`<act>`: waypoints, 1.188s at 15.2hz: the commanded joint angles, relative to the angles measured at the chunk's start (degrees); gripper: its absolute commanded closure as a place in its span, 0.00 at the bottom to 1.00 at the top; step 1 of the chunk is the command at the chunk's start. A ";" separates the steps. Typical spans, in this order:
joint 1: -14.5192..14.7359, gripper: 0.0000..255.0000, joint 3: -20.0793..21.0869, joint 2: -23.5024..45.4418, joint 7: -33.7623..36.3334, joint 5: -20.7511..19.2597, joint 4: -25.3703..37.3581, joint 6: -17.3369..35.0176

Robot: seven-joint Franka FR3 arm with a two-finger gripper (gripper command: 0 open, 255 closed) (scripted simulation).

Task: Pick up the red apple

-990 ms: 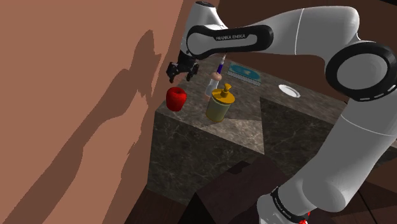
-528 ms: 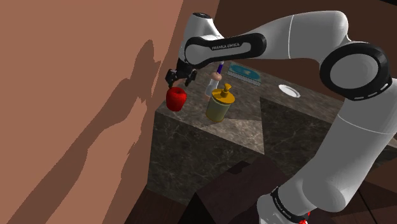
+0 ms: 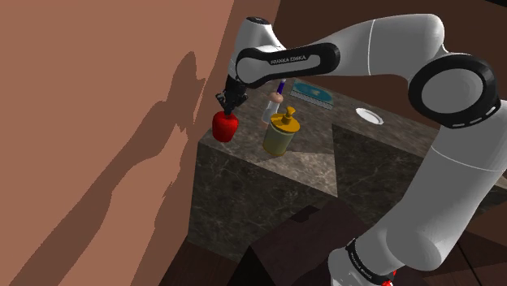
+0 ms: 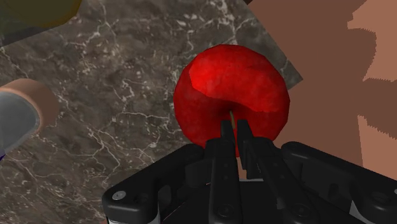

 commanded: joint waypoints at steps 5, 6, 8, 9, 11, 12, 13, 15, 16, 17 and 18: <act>-0.02 1.00 0.11 -0.81 -0.25 0.30 1.25 -2.04; -0.03 1.00 0.14 -1.05 -0.34 0.40 1.70 -2.73; -0.05 1.00 0.20 -1.50 -0.50 0.58 2.65 -4.11; -0.06 1.00 0.22 -1.70 -0.58 0.66 3.14 -4.81; -0.07 1.00 0.27 -2.09 -0.74 0.81 4.18 -6.21; -0.07 1.00 0.29 -2.26 -0.81 0.89 4.72 -6.92; -0.07 1.00 0.31 -2.42 -0.88 0.95 5.27 -7.63; -0.07 1.00 0.35 -2.71 -1.02 1.08 6.43 -9.06; -0.06 1.00 0.37 -2.84 -1.09 1.14 7.03 -9.79; -0.06 1.00 0.39 -2.95 -1.15 1.19 7.64 -10.51; -0.06 1.00 0.39 -2.98 -1.16 1.20 7.73 -10.62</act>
